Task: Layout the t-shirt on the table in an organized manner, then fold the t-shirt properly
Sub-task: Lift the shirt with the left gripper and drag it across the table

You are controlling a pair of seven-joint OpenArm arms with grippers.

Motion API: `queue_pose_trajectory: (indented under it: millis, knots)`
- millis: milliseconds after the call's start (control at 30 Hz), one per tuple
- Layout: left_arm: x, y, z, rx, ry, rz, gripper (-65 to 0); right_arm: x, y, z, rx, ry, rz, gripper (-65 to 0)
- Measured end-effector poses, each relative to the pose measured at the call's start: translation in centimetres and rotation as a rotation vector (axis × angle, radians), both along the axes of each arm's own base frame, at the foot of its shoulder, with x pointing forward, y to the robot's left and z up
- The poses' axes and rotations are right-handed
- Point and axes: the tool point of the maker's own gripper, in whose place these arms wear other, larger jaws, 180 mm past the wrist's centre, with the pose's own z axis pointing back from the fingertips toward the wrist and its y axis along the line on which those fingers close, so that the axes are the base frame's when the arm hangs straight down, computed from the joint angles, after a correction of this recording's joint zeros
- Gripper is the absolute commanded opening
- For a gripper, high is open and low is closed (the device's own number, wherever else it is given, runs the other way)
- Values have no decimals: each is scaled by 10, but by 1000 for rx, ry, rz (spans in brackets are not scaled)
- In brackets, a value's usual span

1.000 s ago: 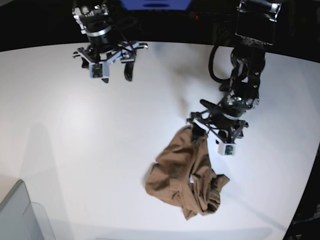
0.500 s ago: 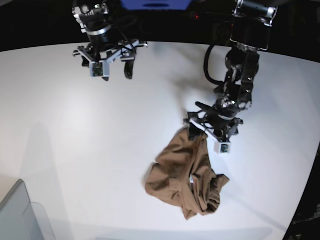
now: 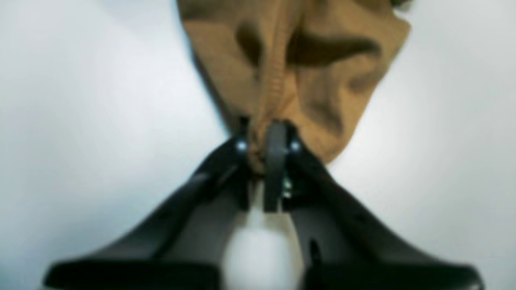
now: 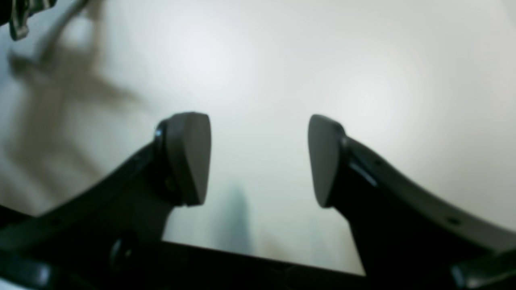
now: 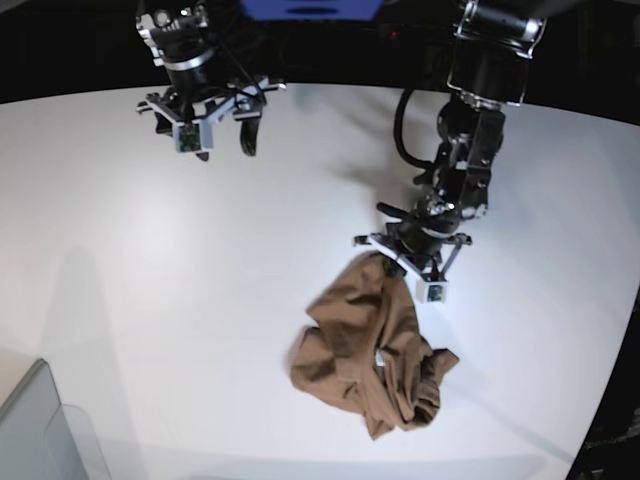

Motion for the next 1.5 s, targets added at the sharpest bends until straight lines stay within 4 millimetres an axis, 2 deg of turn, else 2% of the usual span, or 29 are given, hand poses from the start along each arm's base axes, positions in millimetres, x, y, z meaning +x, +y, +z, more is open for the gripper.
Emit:
queue_pose_trajectory:
  millis: [33,133,267,400,433,467,567,633,700,833,900,1033,1100,1167,1300,1333,1400,1500]
  knots:
    - [0,-4,2,1,-5,-8,-615,1,0,0,1,-1,1,-261]
    - [-3,-21,24,-23,-55,-47,-650,1,-1,1,-1,-4,-2,-261]
    - [-19,-42,92,-92,-233,-83,-647,3,-20,-5,-34,2,-40,-261]
    - [-40,-79,165,-164,-408,-187,-647,2,-44,-17,-75,34,-89,-261]
    - [-44,-84,178,-184,-446,-201,-647,3,-49,-18,-83,32,-101,-261]
    - [-46,-86,183,-198,-458,-205,-647,3,-54,-18,-90,33,-112,-261]
    - [-67,-101,164,-183,-393,-253,-647,2,-76,-18,-123,35,-163,-261]
    - [-89,-125,152,-205,-340,-328,-647,1,-88,-18,-141,35,-188,-261]
    - [-104,-143,150,-232,-322,-385,-646,0,-95,-19,-147,41,-210,-261]
    - [-118,-156,147,-223,-316,-461,-634,5,-123,-12,-191,16,-266,-261]
    - [-124,-157,141,-208,-302,-485,-581,5,-128,-11,-200,14,-277,-261]
    - [-140,-165,133,-207,-275,-535,-393,2,-128,-12,-196,22,-286,-261]
    - [-144,-165,130,-198,-267,-552,-337,3,-128,-12,-196,19,-286,-261]
    - [-143,-162,128,-186,-270,-553,-310,3,-128,-12,-196,21,-286,-261]
    - [-133,-150,139,-183,-307,-528,-310,4,-125,-13,-190,20,-279,-261]
    - [-121,-139,142,-176,-320,-488,-310,4,-125,-13,-190,21,-279,-261]
    - [-89,-104,150,-134,-361,-347,-310,4,-126,-12,-191,18,-279,-261]
    - [-52,-66,173,-150,-431,-174,-310,11,-126,-10,-188,3,-281,-261]
